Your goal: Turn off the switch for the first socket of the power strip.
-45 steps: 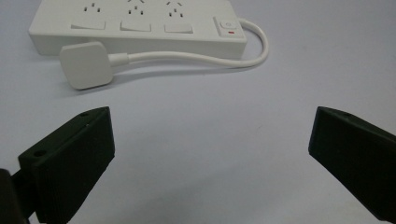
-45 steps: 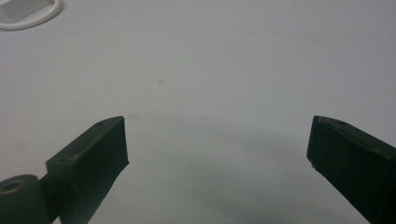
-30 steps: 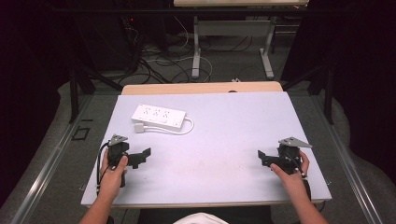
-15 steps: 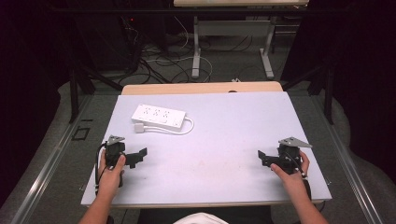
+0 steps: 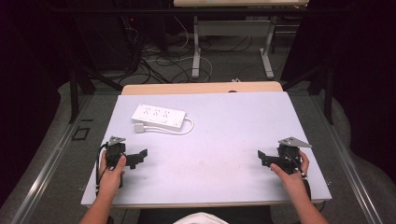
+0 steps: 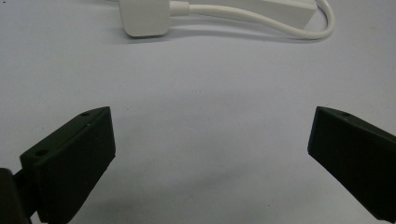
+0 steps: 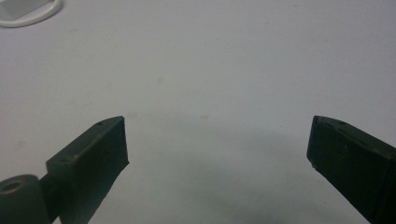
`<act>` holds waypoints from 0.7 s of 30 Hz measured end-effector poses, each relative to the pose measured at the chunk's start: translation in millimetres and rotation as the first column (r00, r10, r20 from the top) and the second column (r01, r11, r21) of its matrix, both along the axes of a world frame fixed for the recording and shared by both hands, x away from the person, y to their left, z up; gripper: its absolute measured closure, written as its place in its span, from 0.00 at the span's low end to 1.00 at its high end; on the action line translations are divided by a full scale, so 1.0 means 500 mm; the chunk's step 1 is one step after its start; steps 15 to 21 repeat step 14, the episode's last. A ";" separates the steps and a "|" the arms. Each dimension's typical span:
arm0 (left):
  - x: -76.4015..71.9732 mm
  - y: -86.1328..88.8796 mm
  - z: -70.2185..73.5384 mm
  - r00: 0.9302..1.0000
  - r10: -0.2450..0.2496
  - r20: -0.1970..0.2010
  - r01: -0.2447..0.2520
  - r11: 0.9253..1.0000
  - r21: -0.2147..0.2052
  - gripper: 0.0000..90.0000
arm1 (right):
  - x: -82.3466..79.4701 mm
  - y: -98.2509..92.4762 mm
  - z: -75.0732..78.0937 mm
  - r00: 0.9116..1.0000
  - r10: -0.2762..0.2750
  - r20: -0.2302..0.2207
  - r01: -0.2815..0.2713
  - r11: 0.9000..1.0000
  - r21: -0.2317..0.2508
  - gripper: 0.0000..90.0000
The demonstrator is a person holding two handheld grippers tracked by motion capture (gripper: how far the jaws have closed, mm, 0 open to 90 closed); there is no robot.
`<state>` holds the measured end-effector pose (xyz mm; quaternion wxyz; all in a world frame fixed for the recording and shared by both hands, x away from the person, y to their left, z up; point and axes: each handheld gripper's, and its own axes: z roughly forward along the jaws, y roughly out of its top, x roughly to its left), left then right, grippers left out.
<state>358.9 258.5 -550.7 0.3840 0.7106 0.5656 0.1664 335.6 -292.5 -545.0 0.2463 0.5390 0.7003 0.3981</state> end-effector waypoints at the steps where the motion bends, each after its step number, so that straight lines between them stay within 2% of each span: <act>1: 0.000 -0.001 -0.001 1.000 0.004 0.004 -0.004 1.000 -0.002 0.01 | 0.000 0.000 0.000 1.000 0.000 0.000 0.000 1.000 -0.001 0.05; 6: 0.000 0.003 -0.002 1.000 0.008 0.006 -0.008 1.000 -0.001 0.01 | 0.003 0.002 -0.001 1.000 0.003 0.002 -0.003 1.000 -0.003 0.05; 8: -0.002 0.004 -0.001 1.000 0.009 -0.007 -0.009 1.000 0.001 0.01 | 0.003 0.003 -0.001 1.000 0.002 -0.002 -0.002 1.000 -0.002 0.05; 21: -0.001 0.002 -0.002 1.000 0.009 0.004 -0.009 1.000 0.000 0.01 | 0.003 0.004 -0.002 1.000 0.007 -0.006 -0.007 1.000 -0.004 0.05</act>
